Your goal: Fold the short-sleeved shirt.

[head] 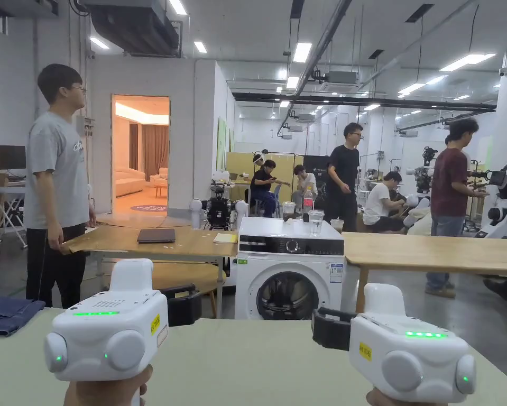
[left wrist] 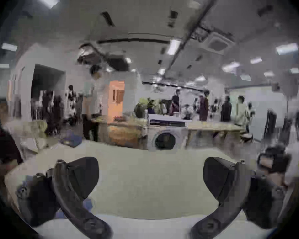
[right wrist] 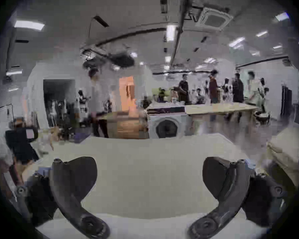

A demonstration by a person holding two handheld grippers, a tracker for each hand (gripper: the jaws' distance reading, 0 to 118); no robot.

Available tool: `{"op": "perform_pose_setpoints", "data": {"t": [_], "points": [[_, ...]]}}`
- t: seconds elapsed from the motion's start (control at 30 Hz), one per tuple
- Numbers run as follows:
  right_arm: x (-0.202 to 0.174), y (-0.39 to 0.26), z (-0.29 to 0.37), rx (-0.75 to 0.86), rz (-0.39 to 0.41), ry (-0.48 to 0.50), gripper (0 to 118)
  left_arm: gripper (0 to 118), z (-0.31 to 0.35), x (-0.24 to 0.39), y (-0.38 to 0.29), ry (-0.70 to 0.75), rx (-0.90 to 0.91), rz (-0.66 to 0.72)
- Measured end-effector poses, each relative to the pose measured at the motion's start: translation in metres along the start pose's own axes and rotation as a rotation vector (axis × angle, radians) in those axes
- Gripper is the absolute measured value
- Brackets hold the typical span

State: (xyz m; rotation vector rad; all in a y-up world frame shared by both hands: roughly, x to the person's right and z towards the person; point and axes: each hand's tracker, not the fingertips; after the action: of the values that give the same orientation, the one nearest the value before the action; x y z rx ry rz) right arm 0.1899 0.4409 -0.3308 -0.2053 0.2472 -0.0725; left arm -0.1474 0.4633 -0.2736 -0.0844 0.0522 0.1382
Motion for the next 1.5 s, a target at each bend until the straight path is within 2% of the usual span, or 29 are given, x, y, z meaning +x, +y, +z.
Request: {"op": "perform_pose_setpoints", "data": {"t": [0.07,0.1,0.2,0.27,0.47,0.5,0.53,0.57,0.6,0.63,0.67,0.73,0.93,1.07,1.17,1.23,1.37,1.43,1.5], "points": [[-0.005,-0.007,0.002,0.025,0.055,-0.035,118,118,-0.004,0.007,-0.008,0.052,-0.028,-0.077],[-0.006,-0.007,0.004,0.041,0.055,-0.049,118,118,-0.005,0.008,-0.01,0.056,-0.05,-0.104],[-0.008,-0.002,0.008,0.075,0.007,-0.019,118,118,-0.005,0.007,-0.015,0.063,-0.036,-0.081],[-0.009,0.002,0.007,0.078,0.009,-0.024,118,118,-0.003,0.005,-0.014,0.085,-0.011,-0.061],[-0.015,0.001,0.006,0.088,0.08,-0.07,118,118,-0.002,0.011,-0.009,0.089,-0.009,-0.072],[-0.017,0.001,0.007,0.091,0.094,-0.073,118,117,0.0,0.013,-0.009,0.095,-0.009,-0.084],[-0.018,0.0,0.008,0.101,0.114,-0.078,114,110,0.001,0.014,-0.009,0.097,-0.003,-0.095],[-0.02,0.0,0.01,0.117,0.142,-0.082,97,88,0.003,0.015,-0.009,0.089,0.006,-0.102],[-0.022,0.001,0.011,0.134,0.189,-0.118,28,22,-0.001,0.015,-0.009,0.099,-0.008,-0.11],[-0.027,-0.003,0.014,0.15,0.228,-0.161,0,0,-0.003,0.015,-0.012,0.127,-0.043,-0.111],[-0.026,-0.006,0.013,0.143,0.191,-0.132,0,0,-0.001,0.013,-0.013,0.104,-0.012,-0.11],[-0.027,-0.009,0.018,0.13,0.176,-0.082,0,0,0.002,0.015,-0.015,0.096,0.011,-0.094],[-0.028,-0.001,0.017,0.15,0.202,-0.096,0,0,0.004,0.013,-0.021,0.106,0.004,-0.111],[-0.06,-0.002,0.0,0.146,0.173,-0.038,0,0,0.03,-0.023,-0.023,0.173,0.006,-0.152],[-0.115,-0.011,-0.015,0.106,0.144,0.123,0,0,0.062,-0.074,-0.02,0.301,0.015,-0.166],[-0.173,-0.024,-0.024,0.088,0.161,0.228,0,0,0.095,-0.116,-0.019,0.414,0.01,-0.17],[-0.267,-0.051,-0.014,0.06,0.169,0.444,0,0,0.158,-0.183,-0.019,0.597,-0.007,-0.162],[-0.305,-0.067,-0.005,0.038,0.147,0.547,0,0,0.183,-0.215,-0.024,0.658,-0.062,-0.143],[-0.326,-0.079,-0.002,0.032,0.149,0.567,0,0,0.2,-0.235,-0.033,0.71,-0.12,-0.172]]}}
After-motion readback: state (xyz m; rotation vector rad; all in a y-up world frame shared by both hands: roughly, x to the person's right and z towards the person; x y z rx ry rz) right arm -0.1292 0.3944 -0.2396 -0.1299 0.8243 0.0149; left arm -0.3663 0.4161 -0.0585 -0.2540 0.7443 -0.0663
